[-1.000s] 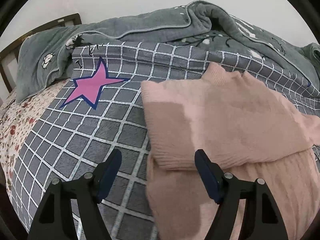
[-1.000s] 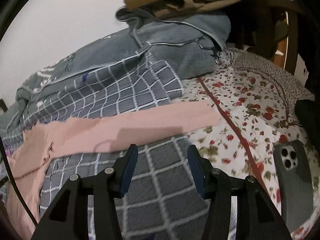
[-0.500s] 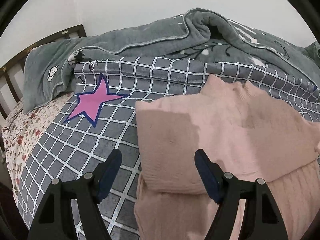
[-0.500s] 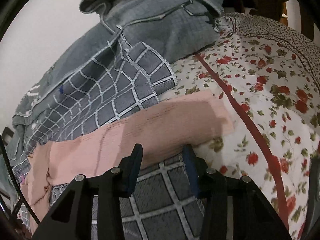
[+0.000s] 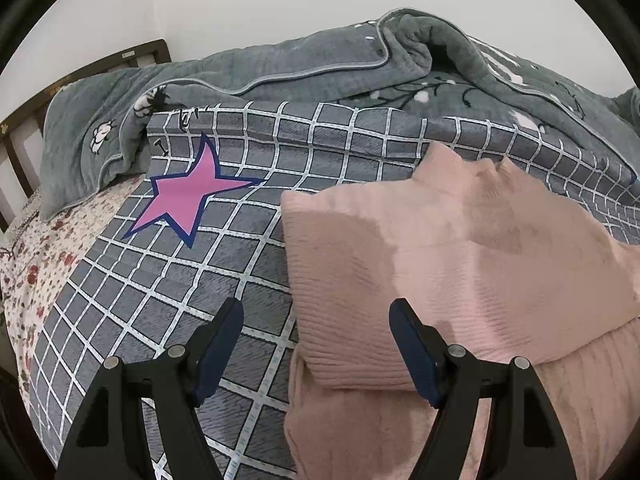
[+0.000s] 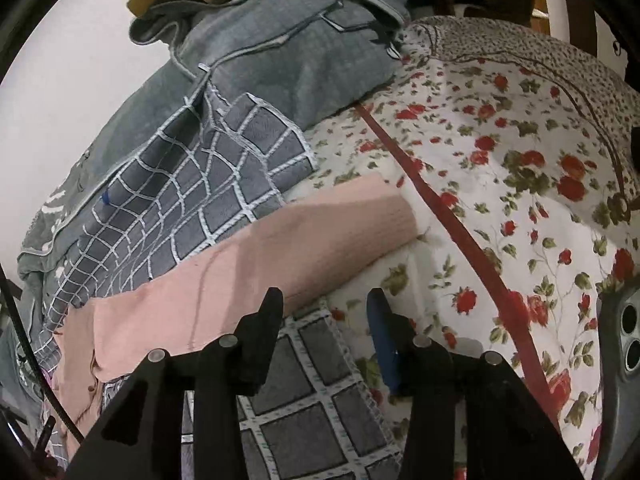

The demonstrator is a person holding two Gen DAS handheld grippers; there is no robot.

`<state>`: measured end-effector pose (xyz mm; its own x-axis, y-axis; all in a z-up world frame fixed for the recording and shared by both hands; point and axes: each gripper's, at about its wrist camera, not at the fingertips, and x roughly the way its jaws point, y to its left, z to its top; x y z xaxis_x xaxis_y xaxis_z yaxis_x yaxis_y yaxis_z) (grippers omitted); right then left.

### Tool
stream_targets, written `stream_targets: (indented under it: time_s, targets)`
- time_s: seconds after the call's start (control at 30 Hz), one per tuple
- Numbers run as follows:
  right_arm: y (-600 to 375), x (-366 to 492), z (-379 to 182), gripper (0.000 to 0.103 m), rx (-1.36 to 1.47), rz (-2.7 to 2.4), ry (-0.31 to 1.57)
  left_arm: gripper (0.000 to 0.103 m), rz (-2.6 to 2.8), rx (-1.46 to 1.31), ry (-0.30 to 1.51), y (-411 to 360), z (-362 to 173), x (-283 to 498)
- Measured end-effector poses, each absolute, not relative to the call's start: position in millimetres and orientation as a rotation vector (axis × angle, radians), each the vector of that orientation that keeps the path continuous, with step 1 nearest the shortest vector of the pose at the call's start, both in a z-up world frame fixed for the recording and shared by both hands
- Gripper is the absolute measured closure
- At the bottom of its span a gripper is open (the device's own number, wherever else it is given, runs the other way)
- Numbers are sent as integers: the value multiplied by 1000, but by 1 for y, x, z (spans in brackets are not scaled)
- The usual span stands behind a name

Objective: Fold small clothes

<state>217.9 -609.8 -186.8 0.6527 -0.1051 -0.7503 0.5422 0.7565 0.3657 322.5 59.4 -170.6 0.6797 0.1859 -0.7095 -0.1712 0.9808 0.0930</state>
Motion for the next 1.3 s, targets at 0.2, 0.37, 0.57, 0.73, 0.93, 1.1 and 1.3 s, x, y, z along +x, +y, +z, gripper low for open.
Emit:
stream_targets:
  time_s: [0.2,0.37,0.57,0.73,0.93,1.1,1.3]
  targets:
    - [-623,238,-191,64,617,-438,771,29,221,26,793,64,-172,323]
    - [-628,245,-191,92,605,-438,733,29,229,12,795,67,-176,326]
    - [-599,239,-147,93,456,-432,608,29,216,-3,795,69,-174,326]
    - [-548,244,-89,93,368,-384,546,29,192,-30,796,82,-164,318]
    - [-440,259,-26,93,257,-247,489,29,196,-47,769,116,-141,299]
    - [-322,289,-15,93,213,-64,505,29,216,-50,744,166,-123,280]
    - [-171,319,-37,93,161,168,550,29,235,-30,737,211,-120,268]
